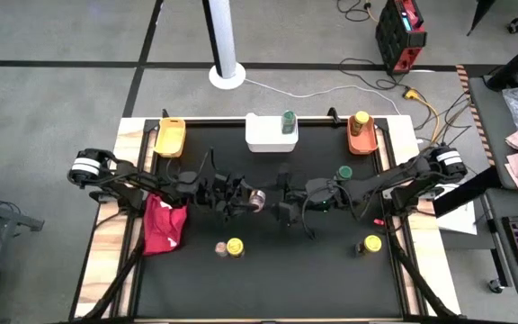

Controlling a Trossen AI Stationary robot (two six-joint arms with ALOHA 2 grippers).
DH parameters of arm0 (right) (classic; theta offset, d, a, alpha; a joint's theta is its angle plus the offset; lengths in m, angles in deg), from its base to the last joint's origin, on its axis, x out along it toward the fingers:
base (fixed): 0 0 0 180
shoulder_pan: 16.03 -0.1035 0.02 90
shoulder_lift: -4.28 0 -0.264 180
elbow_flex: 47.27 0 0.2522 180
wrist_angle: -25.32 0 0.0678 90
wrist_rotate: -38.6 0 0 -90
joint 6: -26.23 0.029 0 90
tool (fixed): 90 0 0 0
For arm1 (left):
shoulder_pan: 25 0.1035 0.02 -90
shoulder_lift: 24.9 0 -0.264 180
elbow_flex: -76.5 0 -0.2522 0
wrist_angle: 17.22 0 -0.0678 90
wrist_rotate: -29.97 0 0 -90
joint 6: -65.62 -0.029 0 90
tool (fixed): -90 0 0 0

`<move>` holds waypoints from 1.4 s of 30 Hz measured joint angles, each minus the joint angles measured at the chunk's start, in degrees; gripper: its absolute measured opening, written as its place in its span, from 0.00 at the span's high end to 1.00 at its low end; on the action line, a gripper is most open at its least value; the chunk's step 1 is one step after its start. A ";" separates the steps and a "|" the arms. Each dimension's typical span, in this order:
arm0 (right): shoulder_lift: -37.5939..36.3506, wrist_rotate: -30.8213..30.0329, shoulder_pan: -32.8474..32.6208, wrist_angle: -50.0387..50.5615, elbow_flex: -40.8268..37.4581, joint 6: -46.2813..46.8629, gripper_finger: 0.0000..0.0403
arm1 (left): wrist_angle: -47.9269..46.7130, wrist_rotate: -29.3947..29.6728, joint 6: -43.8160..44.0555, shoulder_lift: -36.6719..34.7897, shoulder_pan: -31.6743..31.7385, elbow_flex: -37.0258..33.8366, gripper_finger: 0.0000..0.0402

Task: Sort spices by type
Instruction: Put the top transparent spice bottle into the yellow bin

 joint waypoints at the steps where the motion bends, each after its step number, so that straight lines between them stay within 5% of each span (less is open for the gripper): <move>1: -0.01 0.07 0.00 -0.06 0.00 -0.20 0.42 | -0.05 0.00 -0.19 0.02 0.00 0.00 0.37; 11: 0.08 0.15 0.00 0.13 0.00 -1.46 0.54 | -0.13 0.21 -1.04 0.03 0.00 -0.07 0.36; 29: -2.78 -1.56 -0.02 5.02 -0.11 5.98 0.55 | -3.33 0.31 -11.96 -1.27 0.11 -0.17 0.23; 36: -6.06 -6.46 -0.11 11.10 0.00 9.07 0.55 | -4.91 1.78 -26.92 -1.87 0.13 -0.28 0.23; 42: -6.33 -10.89 0.07 17.36 -0.04 14.05 0.55 | -4.85 10.81 -49.73 -2.04 -0.34 -0.28 0.23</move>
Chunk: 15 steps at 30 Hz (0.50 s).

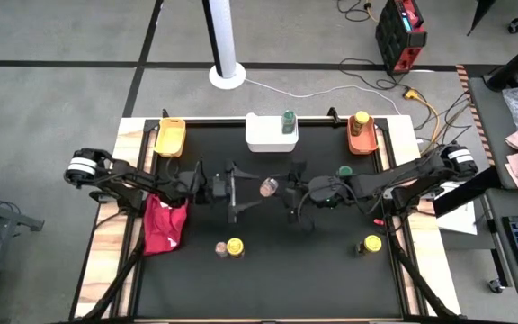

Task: Sort spices by type
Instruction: Put the top transparent spice bottle into the yellow bin

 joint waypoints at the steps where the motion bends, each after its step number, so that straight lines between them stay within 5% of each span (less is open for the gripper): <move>1: 0.01 -0.05 -0.02 0.29 0.00 0.57 0.55 | -0.36 0.18 -3.01 0.05 -0.08 0.00 0.23; 15: 0.00 0.34 1.70 2.48 0.00 5.57 0.55 | -8.63 0.44 -16.09 1.95 -0.97 7.38 0.22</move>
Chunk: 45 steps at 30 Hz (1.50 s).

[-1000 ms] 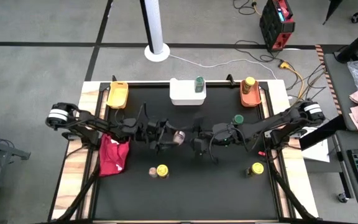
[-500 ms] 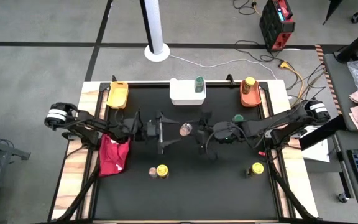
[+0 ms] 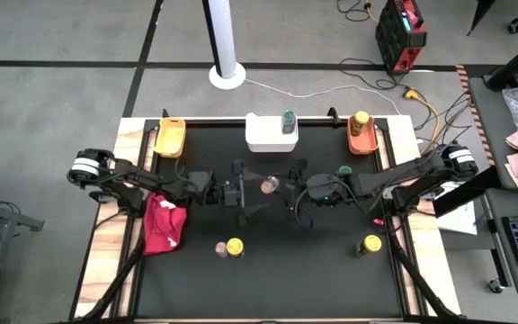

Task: Sort spices by type
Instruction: Put the top transparent spice bottle into the yellow bin

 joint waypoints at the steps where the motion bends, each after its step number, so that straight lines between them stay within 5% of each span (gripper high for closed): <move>1: 0.01 -0.08 0.09 0.07 0.00 0.09 0.55 | 0.01 0.01 -0.01 0.02 0.01 0.12 0.22; 13: 0.10 -0.21 0.28 0.36 -0.02 0.59 0.55 | -1.76 2.87 -0.16 0.02 0.25 0.93 0.32; 28: 0.10 0.13 0.20 -0.02 -0.02 1.01 0.55 | -1.78 7.06 -1.49 0.02 1.00 0.93 0.27; 36: 0.10 0.07 0.20 0.07 -0.02 0.90 0.55 | -1.67 4.44 -1.49 0.02 0.98 0.93 0.26; 45: 0.10 0.06 0.22 0.10 -0.02 0.90 0.55 | -2.13 4.42 0.45 0.02 0.98 0.93 0.38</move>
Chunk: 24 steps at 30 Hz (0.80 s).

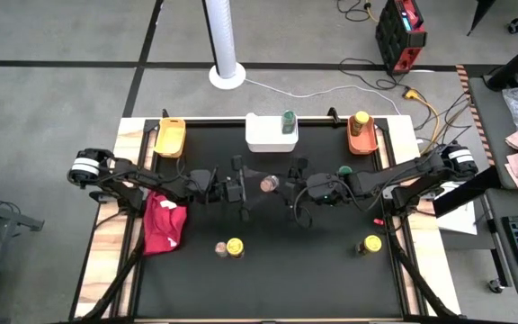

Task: Sort spices by type
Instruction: Put the top transparent spice bottle into the yellow bin

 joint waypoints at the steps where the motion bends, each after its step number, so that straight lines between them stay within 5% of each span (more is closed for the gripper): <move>1: 0.00 0.00 0.00 -0.01 0.00 0.01 0.55 | -0.02 0.00 0.00 0.00 0.00 0.00 0.40; 15: 0.00 0.42 -0.02 -0.24 0.00 0.28 0.53 | -0.66 0.44 0.18 0.00 -0.04 -0.02 0.59; 24: 0.00 -0.44 0.31 -0.73 0.00 4.72 0.39 | -0.28 8.13 4.60 -0.30 -0.12 -0.04 0.60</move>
